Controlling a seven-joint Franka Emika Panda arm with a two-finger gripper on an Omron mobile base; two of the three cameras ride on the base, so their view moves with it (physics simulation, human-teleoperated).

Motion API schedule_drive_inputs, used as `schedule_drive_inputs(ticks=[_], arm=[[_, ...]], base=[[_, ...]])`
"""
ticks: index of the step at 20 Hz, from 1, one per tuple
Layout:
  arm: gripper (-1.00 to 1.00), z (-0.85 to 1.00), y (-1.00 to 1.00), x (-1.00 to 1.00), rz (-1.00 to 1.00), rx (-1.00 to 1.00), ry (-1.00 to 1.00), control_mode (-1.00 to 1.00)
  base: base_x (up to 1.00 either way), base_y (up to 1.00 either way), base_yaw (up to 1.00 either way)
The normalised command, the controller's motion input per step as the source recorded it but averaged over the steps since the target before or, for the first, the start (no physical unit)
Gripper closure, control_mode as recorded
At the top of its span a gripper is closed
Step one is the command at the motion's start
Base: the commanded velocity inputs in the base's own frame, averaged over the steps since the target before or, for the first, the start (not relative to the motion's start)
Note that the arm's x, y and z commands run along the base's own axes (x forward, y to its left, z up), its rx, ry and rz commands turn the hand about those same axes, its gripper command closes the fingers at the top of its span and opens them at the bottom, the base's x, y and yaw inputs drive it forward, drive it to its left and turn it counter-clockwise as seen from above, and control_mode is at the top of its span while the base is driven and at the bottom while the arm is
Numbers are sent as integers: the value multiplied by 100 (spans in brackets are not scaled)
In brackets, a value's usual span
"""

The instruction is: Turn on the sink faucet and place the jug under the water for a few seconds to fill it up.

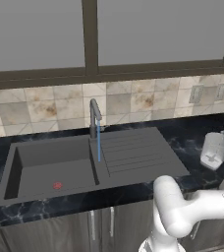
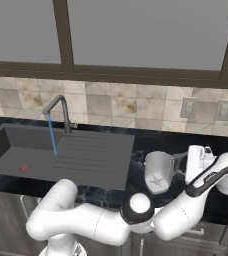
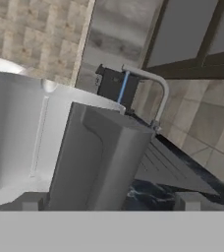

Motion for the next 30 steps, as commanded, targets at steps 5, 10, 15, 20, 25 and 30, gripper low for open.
schedule_drive_inputs(ticks=[5,10,15,20,25,30], arm=[[-100,0,26,0,0,-11,6,-100],[-100,0,19,-1,0,-9,2,-100],[-100,0,15,-18,0,-10,0,-100],[100,0,22,-18,0,-12,0,-100],[100,0,25,-1,0,-10,0,-100],[100,0,14,0,0,-7,1,-100]], base=[[0,0,0],[0,0,0],[0,0,0],[0,0,0],[0,0,0],[0,0,0]])
